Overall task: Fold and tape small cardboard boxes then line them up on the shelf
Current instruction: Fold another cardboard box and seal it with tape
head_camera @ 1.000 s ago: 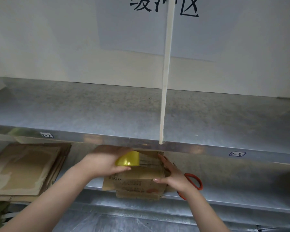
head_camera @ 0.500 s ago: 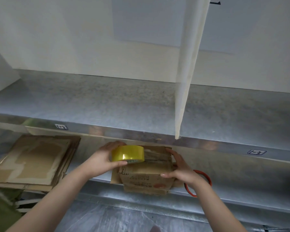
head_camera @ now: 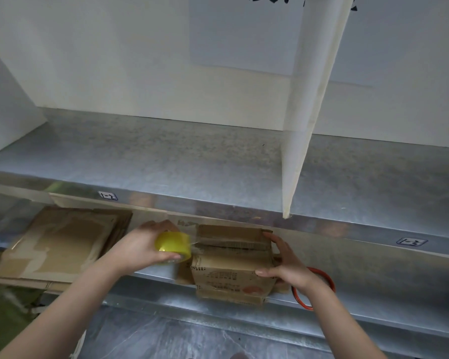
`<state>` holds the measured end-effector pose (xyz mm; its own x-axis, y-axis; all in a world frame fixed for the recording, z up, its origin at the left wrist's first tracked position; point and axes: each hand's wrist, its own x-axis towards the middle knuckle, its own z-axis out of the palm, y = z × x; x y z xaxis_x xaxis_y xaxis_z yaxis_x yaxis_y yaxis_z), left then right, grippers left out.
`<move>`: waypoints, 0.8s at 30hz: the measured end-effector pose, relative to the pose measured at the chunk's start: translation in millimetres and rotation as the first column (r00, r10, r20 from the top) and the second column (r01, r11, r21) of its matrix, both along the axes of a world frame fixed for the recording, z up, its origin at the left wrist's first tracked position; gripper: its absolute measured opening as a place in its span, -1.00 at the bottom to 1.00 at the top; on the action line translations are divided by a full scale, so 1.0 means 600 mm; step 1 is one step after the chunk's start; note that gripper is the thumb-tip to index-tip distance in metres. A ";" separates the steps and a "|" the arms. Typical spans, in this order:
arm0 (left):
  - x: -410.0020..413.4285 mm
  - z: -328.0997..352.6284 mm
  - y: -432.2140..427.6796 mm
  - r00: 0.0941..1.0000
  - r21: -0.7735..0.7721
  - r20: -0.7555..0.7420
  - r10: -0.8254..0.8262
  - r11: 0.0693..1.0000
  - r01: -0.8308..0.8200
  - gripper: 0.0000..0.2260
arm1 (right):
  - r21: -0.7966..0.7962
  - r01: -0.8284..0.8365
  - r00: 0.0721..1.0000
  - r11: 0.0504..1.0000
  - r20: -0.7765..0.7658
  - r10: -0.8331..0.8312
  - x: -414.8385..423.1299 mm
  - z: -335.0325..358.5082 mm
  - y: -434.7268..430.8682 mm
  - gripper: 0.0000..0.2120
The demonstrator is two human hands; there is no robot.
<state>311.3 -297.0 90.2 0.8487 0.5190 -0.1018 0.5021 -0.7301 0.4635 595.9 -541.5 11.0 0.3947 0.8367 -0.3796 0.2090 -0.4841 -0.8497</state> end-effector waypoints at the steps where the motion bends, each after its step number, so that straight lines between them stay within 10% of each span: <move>1: -0.002 0.001 0.004 1.000 -0.021 0.007 0.006 1.000 -0.005 -0.52 | 0.001 -0.001 1.000 1.000 -0.001 0.001 0.000 0.000 0.000 0.01; 24: 0.044 -0.120 0.040 0.967 0.039 -0.245 0.067 0.997 -0.059 -0.51 | 0.015 0.063 0.996 0.998 -0.059 -0.062 -0.012 -0.002 0.005 0.00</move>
